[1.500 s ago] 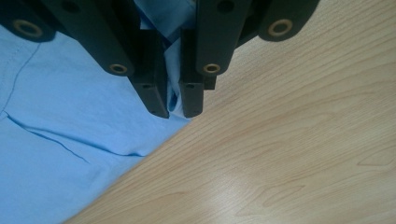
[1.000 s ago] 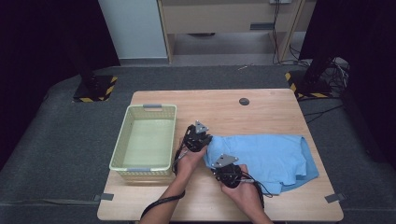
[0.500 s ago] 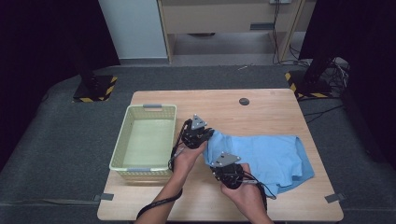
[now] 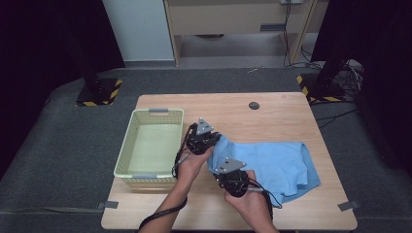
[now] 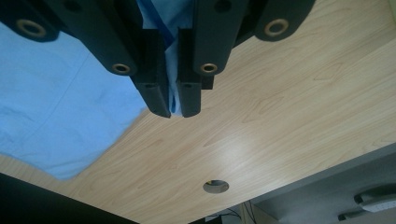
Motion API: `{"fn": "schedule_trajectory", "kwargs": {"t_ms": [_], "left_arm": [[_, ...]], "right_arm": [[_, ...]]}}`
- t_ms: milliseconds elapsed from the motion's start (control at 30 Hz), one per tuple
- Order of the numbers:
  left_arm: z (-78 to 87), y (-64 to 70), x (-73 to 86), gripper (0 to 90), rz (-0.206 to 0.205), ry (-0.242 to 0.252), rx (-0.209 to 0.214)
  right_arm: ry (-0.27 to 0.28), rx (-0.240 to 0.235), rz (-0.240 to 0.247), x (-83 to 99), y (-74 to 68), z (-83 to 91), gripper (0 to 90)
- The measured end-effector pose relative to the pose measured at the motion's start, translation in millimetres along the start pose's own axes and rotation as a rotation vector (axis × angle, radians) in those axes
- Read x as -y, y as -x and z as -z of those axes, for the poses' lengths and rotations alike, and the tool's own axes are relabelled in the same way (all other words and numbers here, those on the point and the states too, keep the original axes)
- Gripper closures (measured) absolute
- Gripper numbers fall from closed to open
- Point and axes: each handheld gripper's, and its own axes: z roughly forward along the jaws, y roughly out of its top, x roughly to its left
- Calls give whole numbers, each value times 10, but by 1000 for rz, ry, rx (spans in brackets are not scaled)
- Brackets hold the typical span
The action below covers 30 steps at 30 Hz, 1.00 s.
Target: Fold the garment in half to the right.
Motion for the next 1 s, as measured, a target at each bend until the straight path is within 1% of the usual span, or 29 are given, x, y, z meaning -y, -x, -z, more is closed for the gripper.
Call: {"fn": "schedule_trajectory", "kwargs": {"t_ms": [200, 400, 567, 600, 667, 800, 1000], "left_arm": [[22, 2, -15, 843, -3, 2, 0], [98, -17, -58, 842, 2, 4, 10], [178, -57, -79, 841, 7, 14, 1], [205, -80, -79, 840, 16, 21, 1], [236, -106, -71, 834, 19, 22, -1], [294, -149, -41, 836, 20, 16, -11], [393, -184, -33, 839, 26, 21, -24]], "right_arm": [[6, -5, 1, -37, -25, 28, 864], [8, 0, 7, -82, -77, 40, 864], [15, 4, 18, -172, -125, 79, 864], [17, 3, 19, -186, -132, 81, 864], [21, 0, 27, -223, -160, 77, 864], [21, -8, 38, -260, -197, 57, 864], [28, -28, 46, -310, -263, 29, 864]]}}
